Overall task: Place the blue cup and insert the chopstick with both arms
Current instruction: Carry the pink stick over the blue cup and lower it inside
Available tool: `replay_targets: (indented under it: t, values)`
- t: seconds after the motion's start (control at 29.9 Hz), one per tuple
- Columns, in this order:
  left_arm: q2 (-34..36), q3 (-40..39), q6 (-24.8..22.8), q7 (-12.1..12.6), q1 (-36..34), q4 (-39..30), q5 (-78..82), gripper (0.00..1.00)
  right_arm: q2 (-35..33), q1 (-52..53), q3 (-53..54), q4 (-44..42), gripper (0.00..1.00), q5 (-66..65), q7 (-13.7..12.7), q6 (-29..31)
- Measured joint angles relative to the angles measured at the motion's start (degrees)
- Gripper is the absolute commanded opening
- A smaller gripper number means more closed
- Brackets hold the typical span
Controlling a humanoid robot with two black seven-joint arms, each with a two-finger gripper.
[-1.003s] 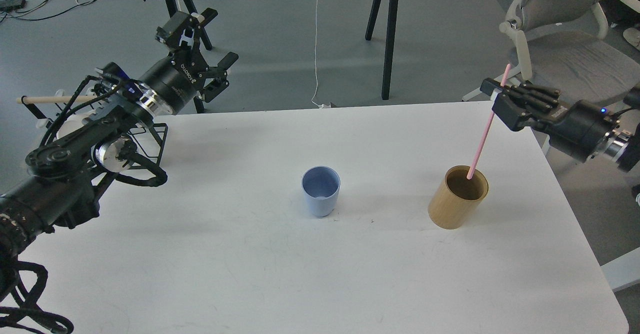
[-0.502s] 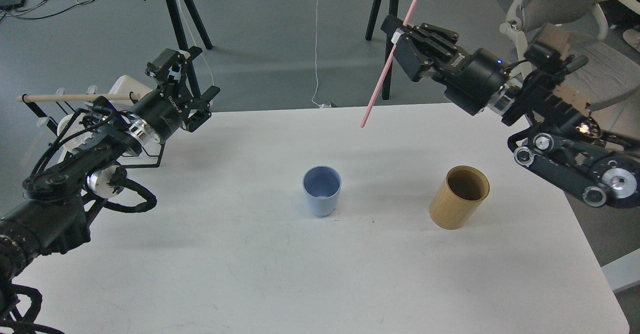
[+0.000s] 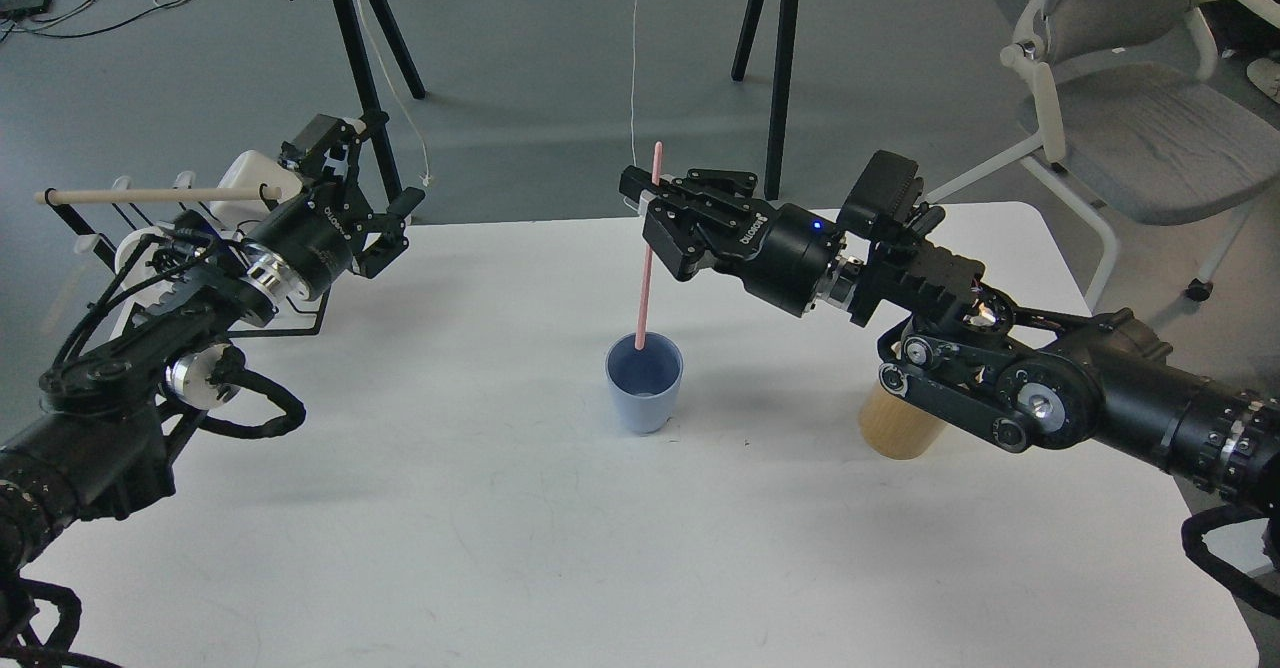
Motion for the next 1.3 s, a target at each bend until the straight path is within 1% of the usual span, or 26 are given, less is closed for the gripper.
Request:
replay_targets:
  t: [0.2, 0.33, 0.4, 0.47, 0.64, 0.7, 0.77, 0.8, 0.84, 0.87, 0.9, 0.94, 0.97, 1.04, 1.07, 1.17, 1.3]
  values:
    - [-0.68, 0.0, -0.01, 0.0, 0.0, 0.02, 0.06, 0.99, 3.69, -0.73, -1.58, -4.48, 0.0, -0.01, 0.0, -1.91]
    - [-0.72, 0.0, -0.01, 0.0, 0.01, 0.07, 0.09, 0.99, 4.89, -1.13, -1.68, -5.43, 0.0, -0.01, 0.0, -2.0]
    - [-0.72, 0.01, -0.01, 0.0, 0.02, 0.37, 0.09, 0.99, 5.19, -1.39, -1.7, -5.98, 0.02, -0.01, 0.0, -2.0]
    - [-0.72, 0.07, -0.01, 0.0, 0.02, 0.75, 0.09, 0.99, 5.42, -1.54, -2.05, -6.73, 0.1, -0.01, 0.0, -2.01]
    - [-0.81, 0.09, -0.01, 0.0, 0.02, 0.98, 0.03, 0.99, 5.94, -1.92, -5.12, -8.84, 0.21, -0.01, 0.0, -2.01]
    - [-0.83, 0.09, -0.01, 0.0, 0.02, 0.98, 0.01, 0.99, 6.23, -1.99, -6.19, -9.42, 0.3, -0.01, 0.0, -2.01]
    - [-0.83, 0.09, -0.01, 0.0, 0.02, 0.98, 0.0, 0.99, 6.39, -2.05, -6.98, -9.64, 0.37, -0.01, 0.0, -2.01]
    - [-0.83, 0.09, -0.01, 0.0, 0.02, 0.98, 0.0, 0.99, 6.42, -2.16, -7.15, -9.65, 0.47, -0.01, 0.0, -2.01]
    - [-0.83, 0.09, -0.01, 0.0, 0.02, 0.98, 0.0, 0.99, 6.44, -2.3, -7.24, -9.65, 0.65, -0.01, 0.0, -2.01]
    - [-0.83, 0.09, -0.01, 0.0, 0.02, 0.98, -0.01, 0.99, 6.45, -2.36, -7.26, -9.65, 0.74, -0.01, 0.0, -2.01]
    - [-0.83, 0.09, -0.01, 0.0, 0.02, 0.98, -0.01, 0.99, 6.45, -2.36, -7.24, -9.6, 0.77, -0.01, 0.0, -2.01]
    - [-0.83, 0.09, -0.01, 0.0, 0.02, 0.98, -0.01, 0.99, 6.46, -2.36, -7.11, -9.45, 0.84, 0.0, 0.0, -2.01]
    - [-0.85, 0.09, -0.01, 0.0, 0.02, 0.98, -0.01, 0.99, 6.5, -2.35, -6.9, -9.22, 0.88, 0.07, 0.0, -2.01]
    - [-1.12, 0.09, -0.01, 0.0, 0.02, 0.98, -0.01, 0.99, 6.49, -2.18, -6.46, -8.56, 0.93, 0.2, 0.0, -2.01]
    - [-1.28, 0.09, -0.02, 0.0, 0.02, 0.98, -0.01, 0.99, 6.36, -2.06, -5.99, -8.09, 0.94, 0.26, 0.0, -2.01]
    - [-1.57, 0.16, -0.01, 0.0, 0.02, 0.98, -0.01, 0.99, 5.24, -1.78, -3.25, -6.32, 0.95, 0.33, 0.01, -2.01]
    - [-1.95, 0.18, -0.02, 0.0, 0.02, 0.98, -0.01, 0.99, 1.06, -1.68, 2.95, -3.42, 0.94, 0.93, 0.0, -2.01]
